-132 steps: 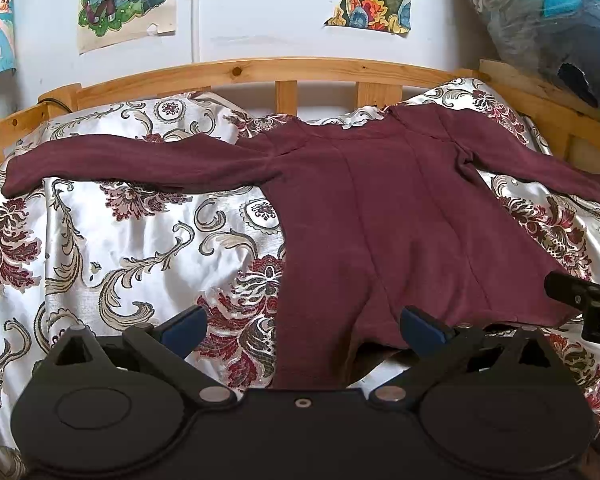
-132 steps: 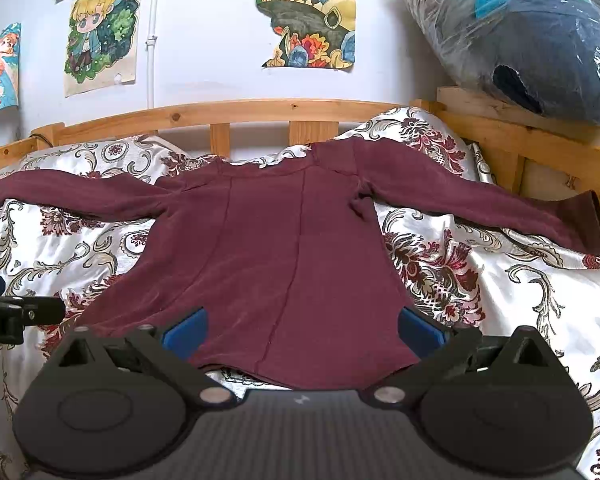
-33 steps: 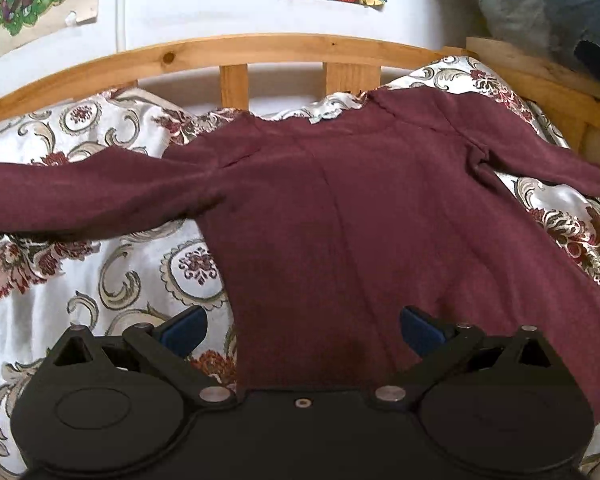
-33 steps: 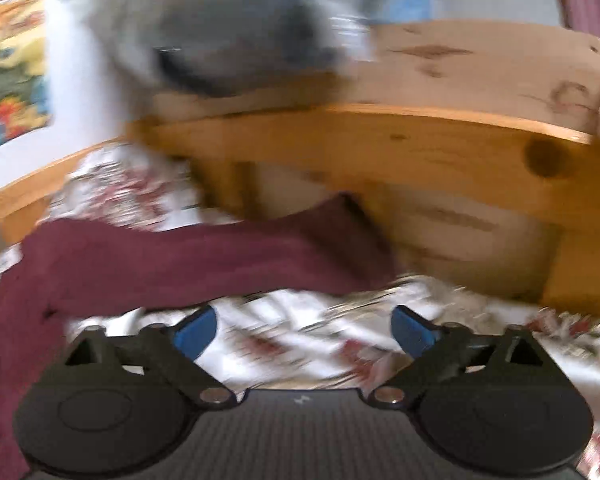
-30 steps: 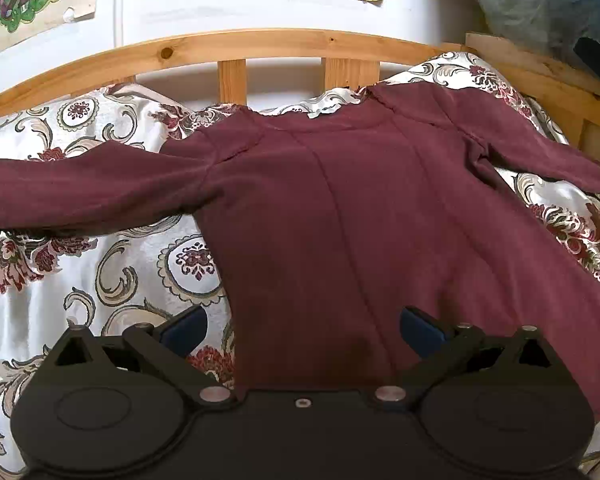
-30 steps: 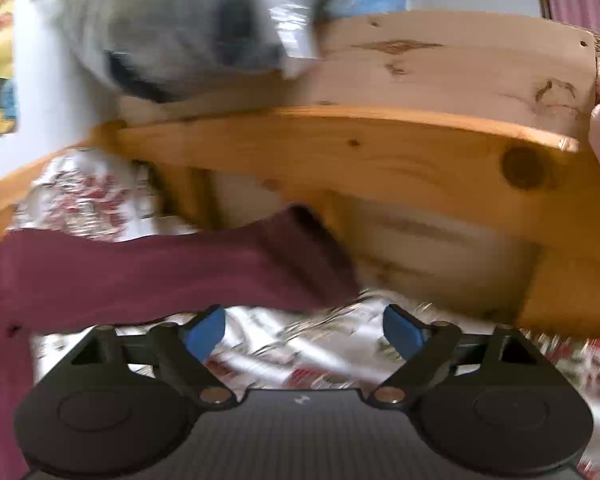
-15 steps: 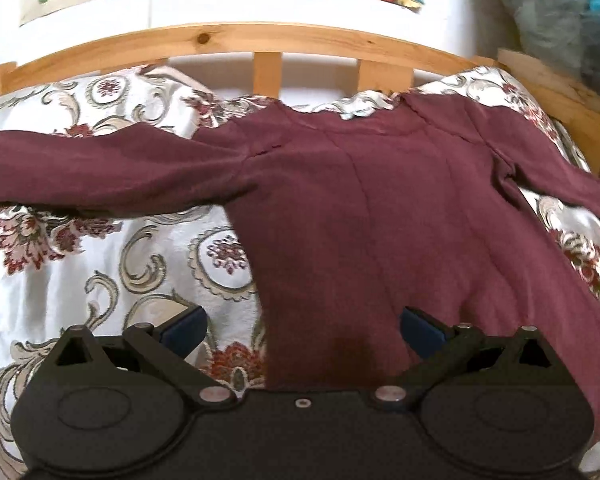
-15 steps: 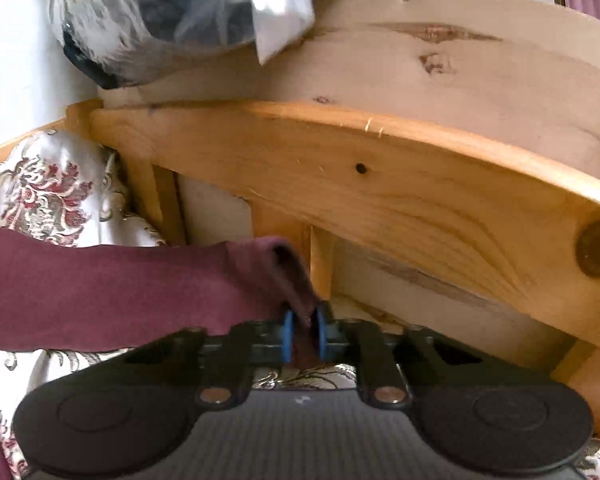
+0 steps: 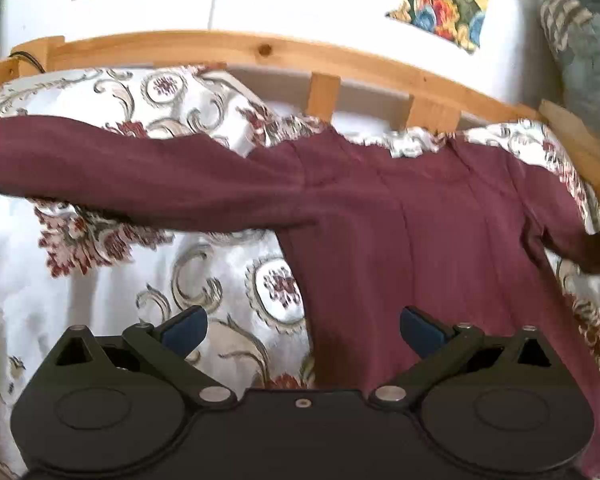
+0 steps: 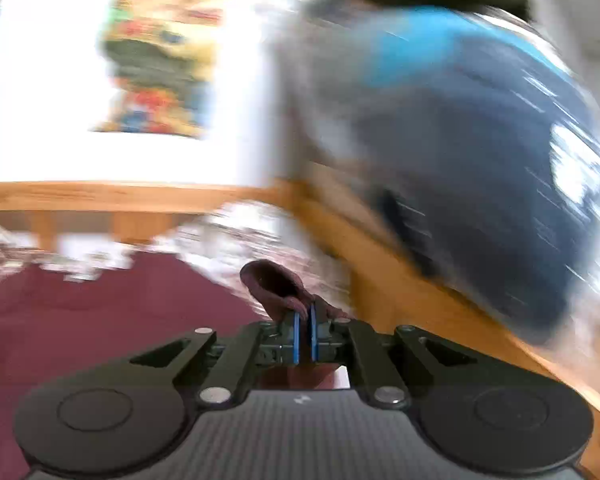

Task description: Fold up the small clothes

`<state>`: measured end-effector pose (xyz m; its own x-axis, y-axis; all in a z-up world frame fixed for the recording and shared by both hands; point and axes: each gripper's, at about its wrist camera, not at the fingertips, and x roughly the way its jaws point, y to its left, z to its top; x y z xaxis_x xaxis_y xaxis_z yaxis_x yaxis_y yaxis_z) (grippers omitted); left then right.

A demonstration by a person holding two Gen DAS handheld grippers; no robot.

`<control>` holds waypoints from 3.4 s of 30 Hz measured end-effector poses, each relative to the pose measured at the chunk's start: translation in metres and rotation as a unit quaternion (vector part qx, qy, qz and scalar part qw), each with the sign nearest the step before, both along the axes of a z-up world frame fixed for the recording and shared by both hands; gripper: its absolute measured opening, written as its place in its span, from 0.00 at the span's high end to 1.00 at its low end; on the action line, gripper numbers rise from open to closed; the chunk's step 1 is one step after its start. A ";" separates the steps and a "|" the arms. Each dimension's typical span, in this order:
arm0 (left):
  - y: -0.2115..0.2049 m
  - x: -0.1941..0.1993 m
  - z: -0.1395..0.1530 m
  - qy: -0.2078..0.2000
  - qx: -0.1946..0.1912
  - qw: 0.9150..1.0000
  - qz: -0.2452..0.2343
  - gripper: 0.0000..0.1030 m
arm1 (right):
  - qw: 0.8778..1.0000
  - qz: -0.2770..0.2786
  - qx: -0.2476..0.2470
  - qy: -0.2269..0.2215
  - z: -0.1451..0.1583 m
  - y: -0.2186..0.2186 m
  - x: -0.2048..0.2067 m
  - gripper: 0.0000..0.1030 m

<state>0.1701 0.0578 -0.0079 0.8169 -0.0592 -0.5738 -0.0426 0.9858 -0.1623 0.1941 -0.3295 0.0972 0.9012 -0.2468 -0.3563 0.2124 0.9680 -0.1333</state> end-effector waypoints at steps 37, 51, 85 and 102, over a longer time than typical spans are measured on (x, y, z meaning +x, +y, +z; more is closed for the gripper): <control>-0.030 0.049 -0.031 -0.012 -0.004 0.996 -0.085 0.01 | 0.966 0.199 0.018 0.164 -0.072 0.065 0.065 0.20; -0.047 0.026 -0.030 0.042 -0.121 0.982 -0.136 0.31 | 0.981 0.128 0.054 0.133 -0.091 0.022 0.127 0.25; -0.067 0.003 -0.033 0.099 -0.071 0.974 -0.193 0.94 | 0.989 0.097 0.018 0.114 -0.091 0.015 0.159 0.93; -0.056 0.011 -0.026 0.074 -0.071 0.988 -0.117 0.20 | 0.978 0.162 -0.027 0.129 -0.108 0.054 0.065 0.08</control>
